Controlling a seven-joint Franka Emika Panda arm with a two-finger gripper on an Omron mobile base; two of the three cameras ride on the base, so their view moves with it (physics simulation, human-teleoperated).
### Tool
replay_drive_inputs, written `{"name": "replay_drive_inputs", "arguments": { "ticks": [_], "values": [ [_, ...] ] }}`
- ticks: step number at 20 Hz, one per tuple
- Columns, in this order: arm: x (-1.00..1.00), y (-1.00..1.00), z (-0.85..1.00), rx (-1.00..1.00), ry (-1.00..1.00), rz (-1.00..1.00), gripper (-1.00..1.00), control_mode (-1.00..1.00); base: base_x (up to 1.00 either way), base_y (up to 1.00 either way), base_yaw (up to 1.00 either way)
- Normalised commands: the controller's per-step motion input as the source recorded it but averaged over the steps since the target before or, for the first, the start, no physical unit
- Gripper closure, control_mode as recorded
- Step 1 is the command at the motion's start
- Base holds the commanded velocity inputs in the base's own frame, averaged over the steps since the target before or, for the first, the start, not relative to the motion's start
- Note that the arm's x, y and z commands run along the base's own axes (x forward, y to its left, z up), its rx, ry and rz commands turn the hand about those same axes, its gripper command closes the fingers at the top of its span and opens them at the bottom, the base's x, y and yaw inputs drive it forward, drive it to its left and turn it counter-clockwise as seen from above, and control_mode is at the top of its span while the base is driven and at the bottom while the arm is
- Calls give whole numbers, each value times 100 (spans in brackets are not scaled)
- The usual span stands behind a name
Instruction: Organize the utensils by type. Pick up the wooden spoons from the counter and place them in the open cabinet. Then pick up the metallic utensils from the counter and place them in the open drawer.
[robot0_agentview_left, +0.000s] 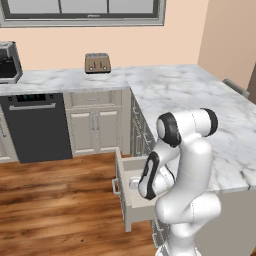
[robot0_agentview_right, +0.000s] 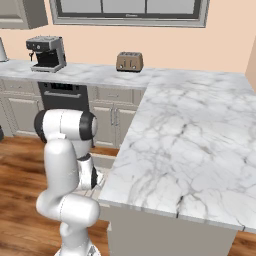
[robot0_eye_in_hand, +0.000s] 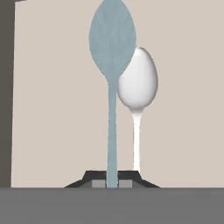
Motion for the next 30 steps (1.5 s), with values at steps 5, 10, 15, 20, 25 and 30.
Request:
{"name": "replay_drive_inputs", "arguments": {
  "ticks": [5,10,15,20,25,30],
  "values": [
    [26,0,0,1,11,0,100,-100,0,0,0],
    [43,0,0,0,8,0,100,-100,0,0,0],
    [38,-2,0,0,6,0,100,-100,0,0,0],
    [25,-6,0,0,6,0,100,-100,0,0,0],
    [20,-1,-4,0,5,0,-100,-100,0,0,0],
    [20,0,-4,0,4,0,-100,-100,0,0,0]
  ]
}}
